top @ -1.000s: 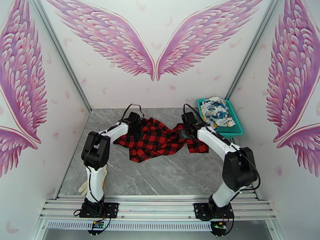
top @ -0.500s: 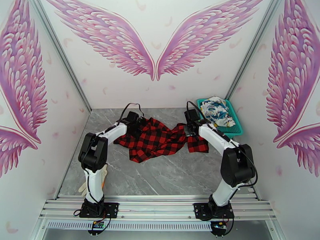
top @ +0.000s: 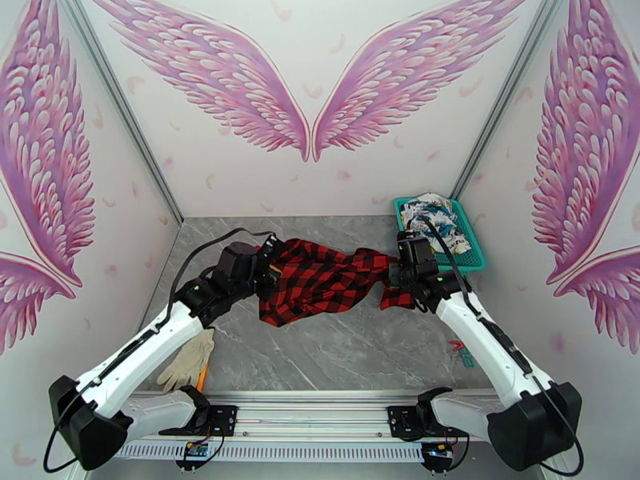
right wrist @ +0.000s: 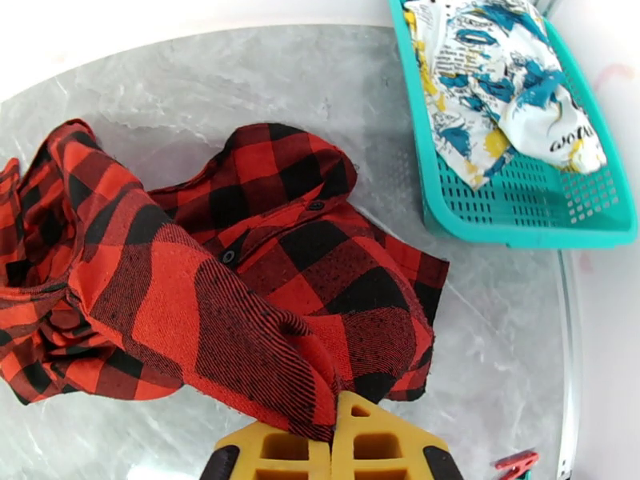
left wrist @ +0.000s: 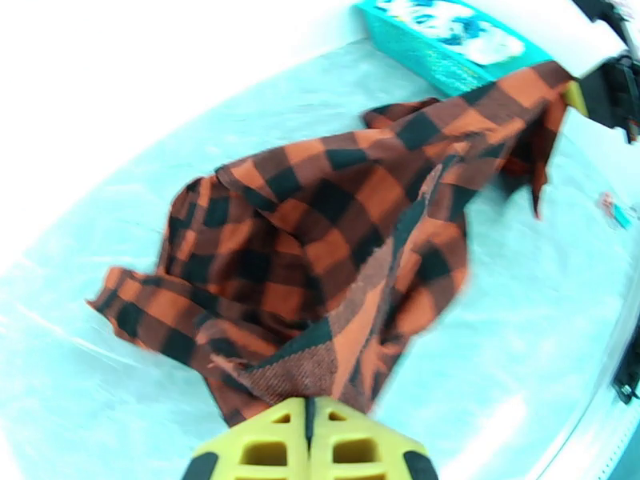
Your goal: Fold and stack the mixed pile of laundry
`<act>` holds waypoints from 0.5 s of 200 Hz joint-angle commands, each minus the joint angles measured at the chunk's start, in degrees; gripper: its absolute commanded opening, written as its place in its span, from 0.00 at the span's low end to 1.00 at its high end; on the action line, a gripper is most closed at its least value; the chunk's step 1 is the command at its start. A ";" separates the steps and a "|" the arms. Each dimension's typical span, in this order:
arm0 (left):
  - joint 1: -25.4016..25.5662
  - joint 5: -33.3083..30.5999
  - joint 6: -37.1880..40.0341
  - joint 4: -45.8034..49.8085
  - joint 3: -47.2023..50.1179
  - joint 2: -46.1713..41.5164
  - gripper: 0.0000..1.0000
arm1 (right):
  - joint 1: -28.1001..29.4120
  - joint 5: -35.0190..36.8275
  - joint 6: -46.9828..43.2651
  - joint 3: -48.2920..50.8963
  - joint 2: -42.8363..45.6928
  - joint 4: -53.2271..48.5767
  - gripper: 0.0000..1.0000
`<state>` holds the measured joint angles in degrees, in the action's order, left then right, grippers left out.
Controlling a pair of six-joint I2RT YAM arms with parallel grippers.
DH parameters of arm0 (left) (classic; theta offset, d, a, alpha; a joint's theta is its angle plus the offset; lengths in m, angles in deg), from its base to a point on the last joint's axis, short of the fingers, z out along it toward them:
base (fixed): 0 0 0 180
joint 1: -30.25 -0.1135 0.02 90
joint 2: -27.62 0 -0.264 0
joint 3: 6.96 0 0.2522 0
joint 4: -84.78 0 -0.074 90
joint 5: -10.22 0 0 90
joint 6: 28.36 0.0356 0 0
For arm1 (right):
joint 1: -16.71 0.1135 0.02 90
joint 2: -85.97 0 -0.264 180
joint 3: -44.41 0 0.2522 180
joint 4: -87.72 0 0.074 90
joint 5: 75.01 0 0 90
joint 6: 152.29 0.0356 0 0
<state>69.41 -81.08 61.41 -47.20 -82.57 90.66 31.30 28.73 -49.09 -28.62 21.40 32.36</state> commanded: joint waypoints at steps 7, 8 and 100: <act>6.58 -7.39 -7.15 6.38 2.54 -9.10 0.00 | 0.17 -1.88 5.76 5.82 9.12 -2.70 0.00; 6.69 -7.75 -7.15 6.49 2.53 -9.35 0.00 | 0.17 -1.88 5.82 5.91 9.34 -2.69 0.00; -2.80 -22.30 12.97 -1.71 -32.84 0.35 0.00 | 0.19 -6.15 0.69 -13.37 4.24 -2.50 0.00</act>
<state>71.90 -102.61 66.90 -44.14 -104.68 87.47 31.41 24.62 -46.23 -35.35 27.58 29.41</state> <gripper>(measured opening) 0.060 0.067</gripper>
